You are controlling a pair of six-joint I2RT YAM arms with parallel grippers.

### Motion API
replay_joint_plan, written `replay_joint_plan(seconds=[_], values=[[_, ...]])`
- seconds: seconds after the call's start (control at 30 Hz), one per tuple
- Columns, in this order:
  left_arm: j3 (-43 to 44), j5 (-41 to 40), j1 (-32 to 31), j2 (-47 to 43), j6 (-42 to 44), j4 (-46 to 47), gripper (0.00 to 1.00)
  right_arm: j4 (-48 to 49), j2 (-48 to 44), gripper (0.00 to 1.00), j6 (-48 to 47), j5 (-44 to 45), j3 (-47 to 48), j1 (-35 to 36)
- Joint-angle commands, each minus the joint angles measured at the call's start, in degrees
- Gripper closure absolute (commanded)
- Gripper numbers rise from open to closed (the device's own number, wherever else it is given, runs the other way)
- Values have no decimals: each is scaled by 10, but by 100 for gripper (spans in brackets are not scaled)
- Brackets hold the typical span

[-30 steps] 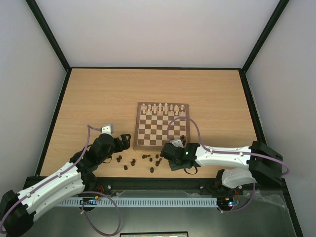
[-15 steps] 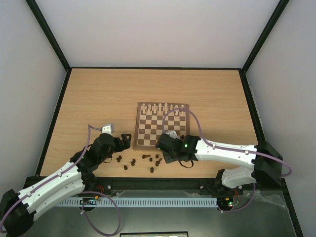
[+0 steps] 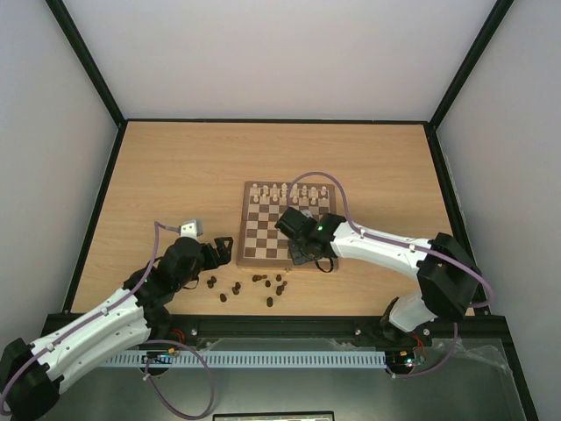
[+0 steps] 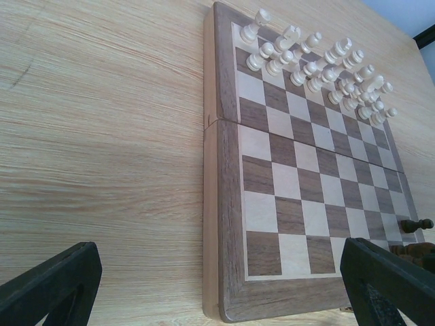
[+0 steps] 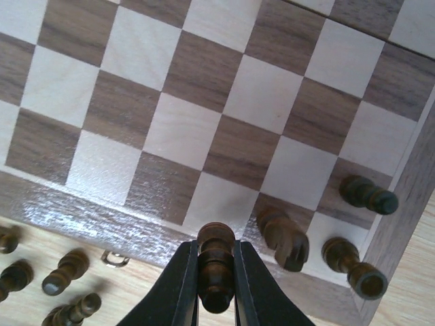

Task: Set up the chess pieces on the board
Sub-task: Place the chess piece on the chessboard.

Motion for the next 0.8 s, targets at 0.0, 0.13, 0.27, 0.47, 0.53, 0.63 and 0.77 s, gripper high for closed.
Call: replay_joint_plan(seconds=[0.0, 0.13, 0.27, 0.47, 0.53, 0.63, 0.77], values=[[-4, -8, -1, -2, 5, -2, 1, -9, 12, 93, -32, -9, 11, -14], [-5, -7, -1, 0, 4, 1, 1, 6, 15, 92, -37, -18, 5, -20], [-5, -7, -1, 0, 3, -1, 1, 17, 22, 92, -40, -26, 1, -23], [-4, -9, -1, -7, 1, -9, 1, 22, 29, 91, -41, -27, -5, -31], [-4, -9, -1, -11, 0, -11, 1, 22, 29, 91, -41, -26, -7, -32], [-3, -10, -1, -10, 0, -12, 1, 24, 29, 90, -41, -28, -11, -35], [-2, -9, -1, -7, 0, -10, 1, 24, 34, 87, -42, -29, -14, -37]])
